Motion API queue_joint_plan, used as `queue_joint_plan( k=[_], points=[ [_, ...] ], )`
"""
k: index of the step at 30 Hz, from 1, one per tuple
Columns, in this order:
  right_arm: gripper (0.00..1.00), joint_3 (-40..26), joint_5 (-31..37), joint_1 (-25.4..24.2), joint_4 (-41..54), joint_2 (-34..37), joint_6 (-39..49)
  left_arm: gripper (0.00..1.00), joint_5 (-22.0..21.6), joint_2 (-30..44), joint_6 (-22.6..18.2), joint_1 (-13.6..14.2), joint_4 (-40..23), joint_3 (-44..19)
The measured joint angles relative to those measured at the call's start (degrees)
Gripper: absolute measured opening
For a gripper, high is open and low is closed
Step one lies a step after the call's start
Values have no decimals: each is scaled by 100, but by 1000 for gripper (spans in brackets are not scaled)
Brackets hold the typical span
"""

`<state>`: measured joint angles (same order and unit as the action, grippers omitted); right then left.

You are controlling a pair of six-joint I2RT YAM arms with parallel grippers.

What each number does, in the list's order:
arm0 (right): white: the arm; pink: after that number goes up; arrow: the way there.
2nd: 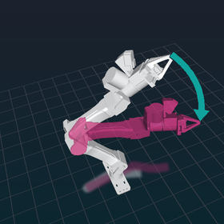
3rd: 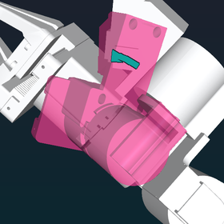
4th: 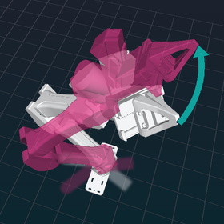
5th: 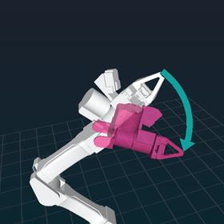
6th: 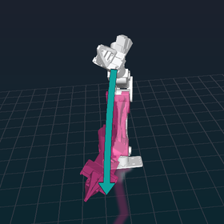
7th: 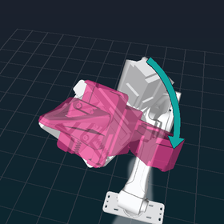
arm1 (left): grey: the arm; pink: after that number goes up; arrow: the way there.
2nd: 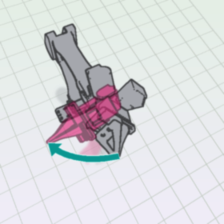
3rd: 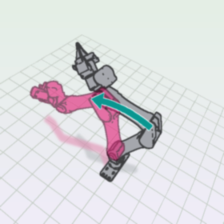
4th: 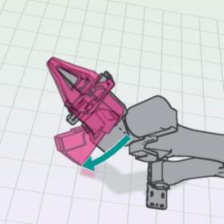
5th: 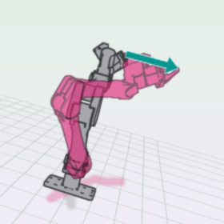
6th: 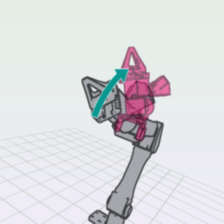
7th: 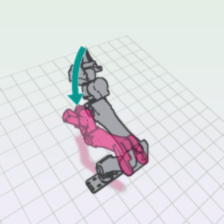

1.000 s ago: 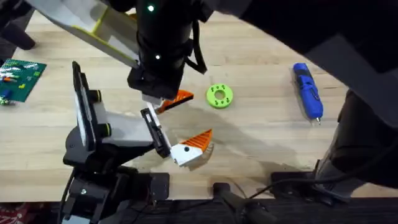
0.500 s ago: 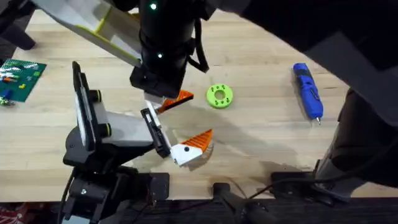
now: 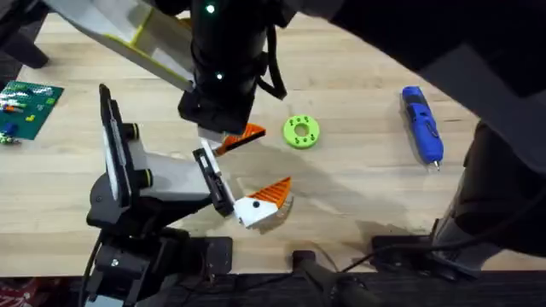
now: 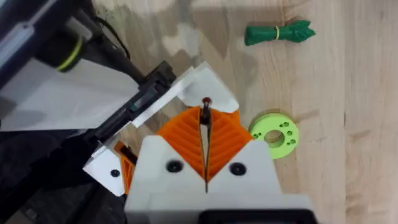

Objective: Pick up the gripper from the table and insert it into the empty holder that is missing its gripper. Then pick up a screw, insert it into the mounting hole, and use the screwdriver to tighten it. Finally, clean up the table by picking up the vegetable and placing it into the bucket.

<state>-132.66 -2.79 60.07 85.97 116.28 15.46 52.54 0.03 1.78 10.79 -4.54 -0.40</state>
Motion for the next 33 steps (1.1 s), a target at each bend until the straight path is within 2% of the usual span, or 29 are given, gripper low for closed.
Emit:
queue_joint_plan(
  k=[33],
  points=[
    [8, 9, 0, 0, -4, -1, 1, 986, -1, 0, -1, 0, 0, -1]
  ],
)
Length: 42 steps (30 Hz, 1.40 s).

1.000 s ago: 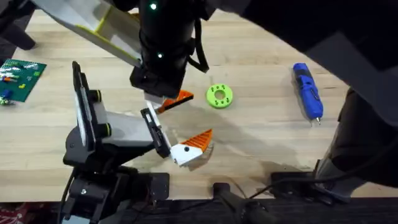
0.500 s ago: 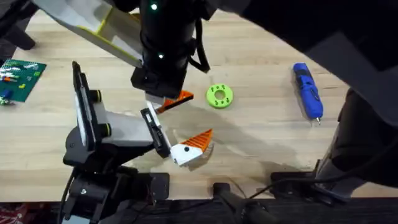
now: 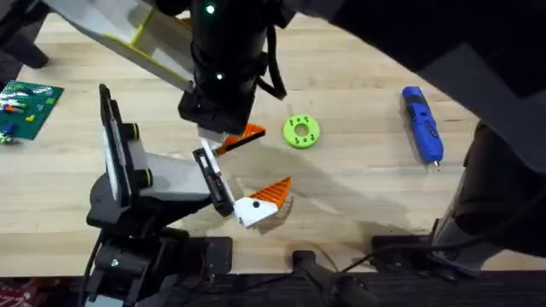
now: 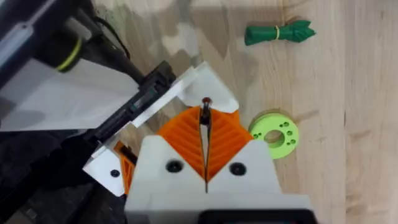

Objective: Pick up the gripper from the table and insert it into the empty holder that is missing its gripper. Then pick up a screw, insert it into the mounting hole, and use the screwdriver to tighten it. Finally, clean up the table by picking up the vegetable and placing it into the bucket.

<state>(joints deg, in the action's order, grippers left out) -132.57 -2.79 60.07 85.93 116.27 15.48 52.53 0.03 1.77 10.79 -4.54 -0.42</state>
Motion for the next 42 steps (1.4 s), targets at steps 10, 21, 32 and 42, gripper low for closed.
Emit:
queue_joint_plan(
  k=[10, 21, 32, 42],
  points=[
    [8, 37, 0, 0, 5, 0, 0, 986, 0, 0, -1, 0, 1, 1],
    [8, 42, 3, 0, 4, 69, 1, 986, 0, 0, 0, 0, 0, -1],
    [8, 42, 11, 0, 4, 81, 0, 986, 0, 0, -1, 0, 0, 0],
    [9, 186, 12, 0, -81, 81, 1, 986, 0, 0, 1, 0, 0, 1]
  ],
)
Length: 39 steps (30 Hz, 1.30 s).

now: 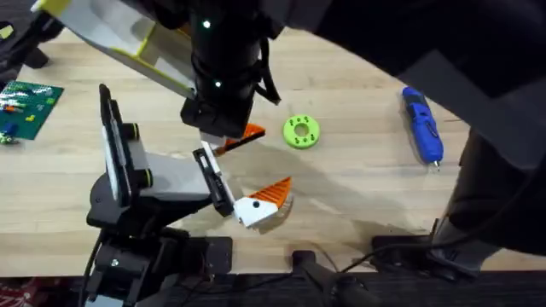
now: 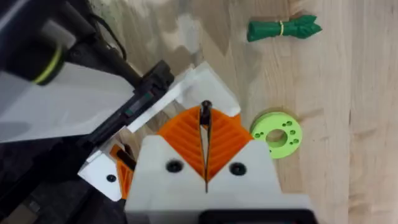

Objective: Pick up the gripper from the table and insert it into the empty holder that is missing its gripper. Then pick up a screw, insert it into the mounting hole, and use the screwdriver to tighten it. Finally, clean up the table by picking up the vegetable and placing it into the bucket.

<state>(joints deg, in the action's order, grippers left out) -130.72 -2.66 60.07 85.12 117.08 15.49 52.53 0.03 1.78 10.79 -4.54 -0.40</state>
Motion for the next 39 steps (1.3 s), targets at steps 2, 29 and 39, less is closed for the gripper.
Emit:
queue_joint_plan(
  k=[2, 29, 39],
  points=[
    [7, 14, 1, 0, -4, 0, -1, 986, 0, 0, 0, 0, 0, 0],
    [9, 18, 1, -10, -28, 192, -2, 986, -2, 35, 137, 0, -8, 0],
    [9, 18, -1, -9, -28, 192, 0, 986, 0, 35, 149, 0, -7, -2]
  ],
)
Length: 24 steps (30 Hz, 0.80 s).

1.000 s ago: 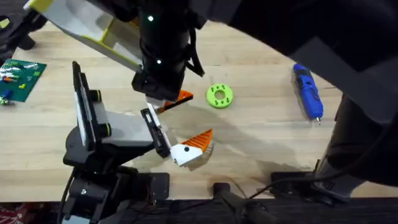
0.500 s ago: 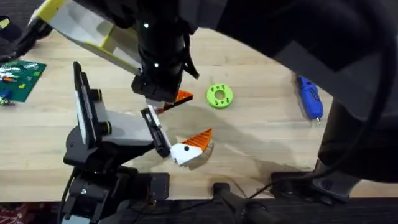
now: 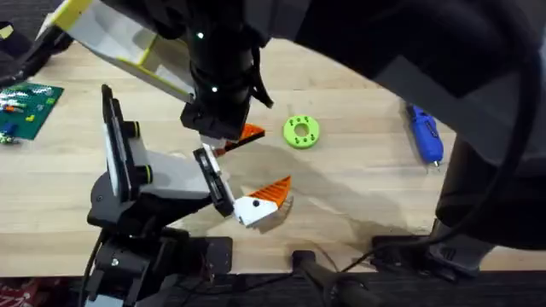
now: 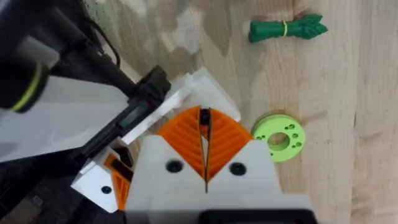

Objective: Pick up the gripper from the table and insert it into the empty holder that is missing its gripper. Then pick up a screw, insert it into the mounting hole, and use the screwdriver to tighten it. Finally, clean up the table by picking up the vegetable and placing it into the bucket.

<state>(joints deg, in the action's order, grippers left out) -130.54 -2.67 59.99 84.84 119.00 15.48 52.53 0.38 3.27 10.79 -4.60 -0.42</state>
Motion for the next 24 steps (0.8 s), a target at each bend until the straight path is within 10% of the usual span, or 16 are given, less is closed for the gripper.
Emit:
queue_joint_plan(
  k=[20, 24],
  points=[
    [10, 0, 0, -2, 0, 0, -3, 986, 0, -2, 0, 0, 0, 2],
    [471, 0, 31, -7, 1, 0, 6, 986, 2, -2, -2, 0, 2, 2]
  ],
)
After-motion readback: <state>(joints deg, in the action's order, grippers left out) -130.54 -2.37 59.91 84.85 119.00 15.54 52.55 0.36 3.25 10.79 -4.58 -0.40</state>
